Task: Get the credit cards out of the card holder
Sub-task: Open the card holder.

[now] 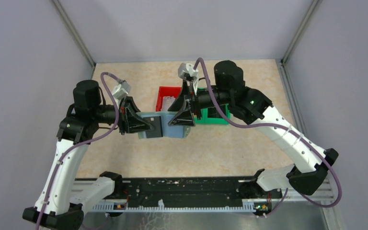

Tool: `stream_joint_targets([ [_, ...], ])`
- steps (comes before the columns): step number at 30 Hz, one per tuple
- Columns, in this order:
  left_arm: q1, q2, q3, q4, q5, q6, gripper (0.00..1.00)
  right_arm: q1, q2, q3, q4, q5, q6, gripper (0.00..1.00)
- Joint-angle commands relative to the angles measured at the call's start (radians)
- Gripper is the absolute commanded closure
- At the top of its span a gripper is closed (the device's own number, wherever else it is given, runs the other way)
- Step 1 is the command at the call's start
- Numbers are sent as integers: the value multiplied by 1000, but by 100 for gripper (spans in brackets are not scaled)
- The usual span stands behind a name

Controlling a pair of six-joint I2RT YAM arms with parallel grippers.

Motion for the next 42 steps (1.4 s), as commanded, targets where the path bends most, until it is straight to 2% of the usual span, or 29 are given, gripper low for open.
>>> stream_joint_targets([
  [1, 1, 2, 43, -17, 21, 59, 100, 13, 20, 2, 16, -59, -5, 46],
  [3, 1, 2, 45, -17, 19, 55, 100, 15, 39, -6, 21, -66, -3, 52],
  [10, 1, 3, 43, -1, 11, 19, 100, 26, 50, -60, 126, -89, 69, 88],
  [11, 2, 3, 37, 9, 3, 1, 94, 25, 48, -66, 136, -92, 75, 94],
  [12, 1, 3, 32, 21, -12, -18, 83, 24, 45, -72, 148, -90, 81, 98],
  [13, 1, 4, 28, 29, -21, -30, 75, 18, 38, -85, 177, -88, 99, 100],
  [15, 1, 1, 17, 36, -27, -33, 48, -6, 5, -146, 297, -101, 177, 100],
  [16, 1, -4, 9, 47, -37, -60, 38, -20, -19, -189, 386, -114, 231, 100],
  [17, 1, -12, -2, 62, -44, -84, 32, -35, -41, -238, 479, -126, 286, 100],
  [19, 1, -37, -26, 104, -60, -109, 27, -54, -83, -326, 654, -144, 386, 100],
  [23, 1, -100, -83, 237, -51, -191, 30, -58, -118, -415, 806, -150, 479, 100],
  [29, 1, -111, -118, 329, 27, -295, 42, -58, -139, -434, 852, -142, 508, 100],
  [38, 1, -115, -133, 450, 125, -415, 67, -58, -154, -440, 858, -157, 515, 100],
  [40, 1, -113, -135, 484, 146, -455, 68, -58, -158, -441, 853, -160, 515, 100],
  [42, 1, -112, -148, 542, 168, -520, 64, -58, -159, -441, 849, -162, 515, 100],
])
